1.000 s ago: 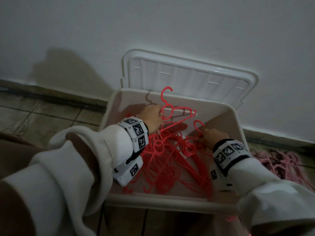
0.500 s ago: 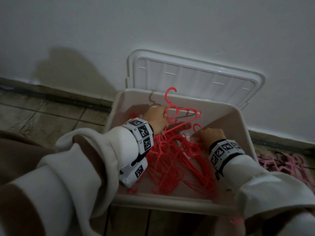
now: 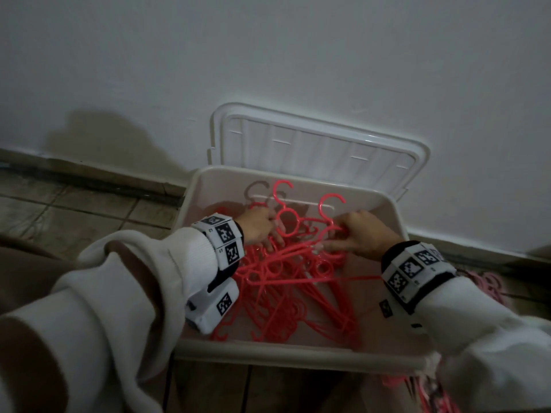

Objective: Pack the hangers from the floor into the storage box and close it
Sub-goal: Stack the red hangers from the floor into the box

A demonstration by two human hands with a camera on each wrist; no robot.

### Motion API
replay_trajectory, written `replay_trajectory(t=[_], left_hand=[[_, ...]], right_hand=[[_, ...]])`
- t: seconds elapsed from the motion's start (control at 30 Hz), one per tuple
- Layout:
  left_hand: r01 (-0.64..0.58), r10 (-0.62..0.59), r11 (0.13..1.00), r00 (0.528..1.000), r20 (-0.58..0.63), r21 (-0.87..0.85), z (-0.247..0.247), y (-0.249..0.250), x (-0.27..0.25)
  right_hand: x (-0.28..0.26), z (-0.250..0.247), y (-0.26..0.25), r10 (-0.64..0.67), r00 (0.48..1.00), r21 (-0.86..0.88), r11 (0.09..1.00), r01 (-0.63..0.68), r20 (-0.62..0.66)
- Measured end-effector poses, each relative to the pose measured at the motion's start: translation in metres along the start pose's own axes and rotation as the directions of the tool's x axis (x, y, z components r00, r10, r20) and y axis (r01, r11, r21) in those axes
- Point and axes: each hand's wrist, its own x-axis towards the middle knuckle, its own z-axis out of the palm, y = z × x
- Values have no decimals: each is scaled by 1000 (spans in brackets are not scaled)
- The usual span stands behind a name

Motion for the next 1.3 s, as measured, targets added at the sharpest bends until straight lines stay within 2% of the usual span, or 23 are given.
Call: replay_trajectory(t=[0.1, 0.2, 0.37, 0.5, 0.57, 0.67, 0.73, 0.8, 0.83, 0.87, 0.9, 1.03, 1.17, 1.3], left_hand=[[-68, 67, 997, 994, 81, 19, 4, 4, -7], [-75, 78, 997, 993, 85, -31, 3, 11, -17], [-95, 94, 995, 995, -27, -37, -4, 15, -27], [-56, 53, 998, 996, -71, -33, -12, 10, -23], [1, -2, 1000, 993, -115, -15, -14, 9, -21], [33, -28, 999, 966, -256, 17, -19, 4, -19], [31, -2, 996, 941, -338, 79, -24, 0, -20], [70, 18, 976, 917, -399, 204, -30, -1, -20], [93, 20, 965, 906, -423, 246, -33, -1, -20], [109, 21, 956, 901, -434, 273, -35, -1, -20], [115, 29, 946, 901, -434, 302, -36, 0, -21], [139, 16, 928, 912, -410, 346, -38, 1, -18], [109, 12, 954, 917, -399, 278, -35, -1, -11], [94, -7, 974, 923, -384, 206, -32, -4, -4]], right_hand=[[9, 2, -12, -42, 994, 49, 998, 48, -106], [16, 5, -27, -73, 983, -2, 997, 73, -171], [31, 17, -38, -12, 948, 189, 979, 76, -317], [39, 29, -29, -24, 956, 364, 921, 135, -293], [41, 31, -20, -29, 946, 355, 923, 149, -322], [43, 34, -8, 29, 922, 335, 936, 111, -387], [46, 41, -1, 105, 947, 294, 956, -11, -304], [52, 53, 0, 166, 986, 192, 969, -158, -26], [54, 61, -2, 193, 972, 104, 973, -208, 135], [57, 71, -2, 237, 936, 18, 968, -250, 259], [60, 80, 0, 283, 907, -36, 957, -286, 311], [71, 113, 12, 443, 871, -13, 893, -451, 214], [77, 133, 21, 586, 778, 103, 780, -618, 227], [84, 158, 46, 531, 808, 126, 810, -572, 255]])
